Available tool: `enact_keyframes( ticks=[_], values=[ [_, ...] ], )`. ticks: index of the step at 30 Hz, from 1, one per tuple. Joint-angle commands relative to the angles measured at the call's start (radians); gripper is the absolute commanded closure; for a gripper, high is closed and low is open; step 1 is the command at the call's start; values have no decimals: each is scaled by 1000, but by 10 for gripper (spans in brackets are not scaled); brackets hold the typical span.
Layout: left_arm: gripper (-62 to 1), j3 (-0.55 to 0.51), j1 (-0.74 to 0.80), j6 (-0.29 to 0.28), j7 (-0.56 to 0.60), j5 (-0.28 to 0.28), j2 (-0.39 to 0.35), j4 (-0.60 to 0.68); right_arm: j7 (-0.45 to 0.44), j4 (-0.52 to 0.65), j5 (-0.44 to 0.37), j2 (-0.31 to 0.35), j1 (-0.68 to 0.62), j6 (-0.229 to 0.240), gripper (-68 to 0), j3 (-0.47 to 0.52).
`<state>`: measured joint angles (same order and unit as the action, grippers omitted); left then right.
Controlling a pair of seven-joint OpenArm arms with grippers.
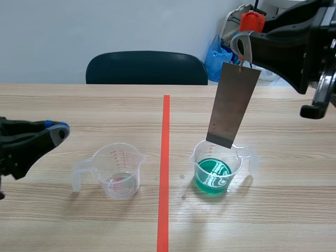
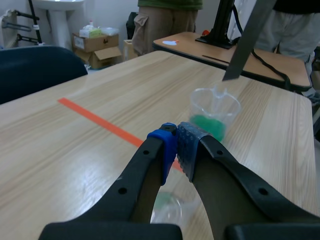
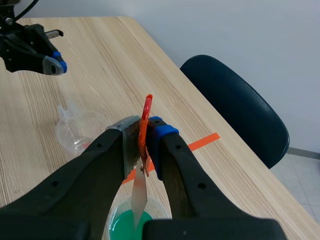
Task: Do the redox reaction experiment
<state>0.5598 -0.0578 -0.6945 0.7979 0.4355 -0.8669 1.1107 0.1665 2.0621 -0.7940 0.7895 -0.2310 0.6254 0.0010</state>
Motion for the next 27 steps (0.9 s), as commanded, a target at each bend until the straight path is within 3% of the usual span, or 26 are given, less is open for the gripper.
enact_keyframes(
  ticks=[1,6,16,27],
  values=[
    [-26,13,-27,-2,-24,2,33,-1,-15,18,-11,5,12,-4,-7,14],
    [-26,105,-131,-2,-172,1,132,-2,-15,18,-11,5,12,-4,-6,14],
    [-26,205,-224,-2,-305,-3,319,-2,-15,18,-11,5,12,-4,-6,14],
    [-26,208,-229,-2,-392,-3,422,-2,-15,18,-11,5,12,-4,-7,14]
  ],
)
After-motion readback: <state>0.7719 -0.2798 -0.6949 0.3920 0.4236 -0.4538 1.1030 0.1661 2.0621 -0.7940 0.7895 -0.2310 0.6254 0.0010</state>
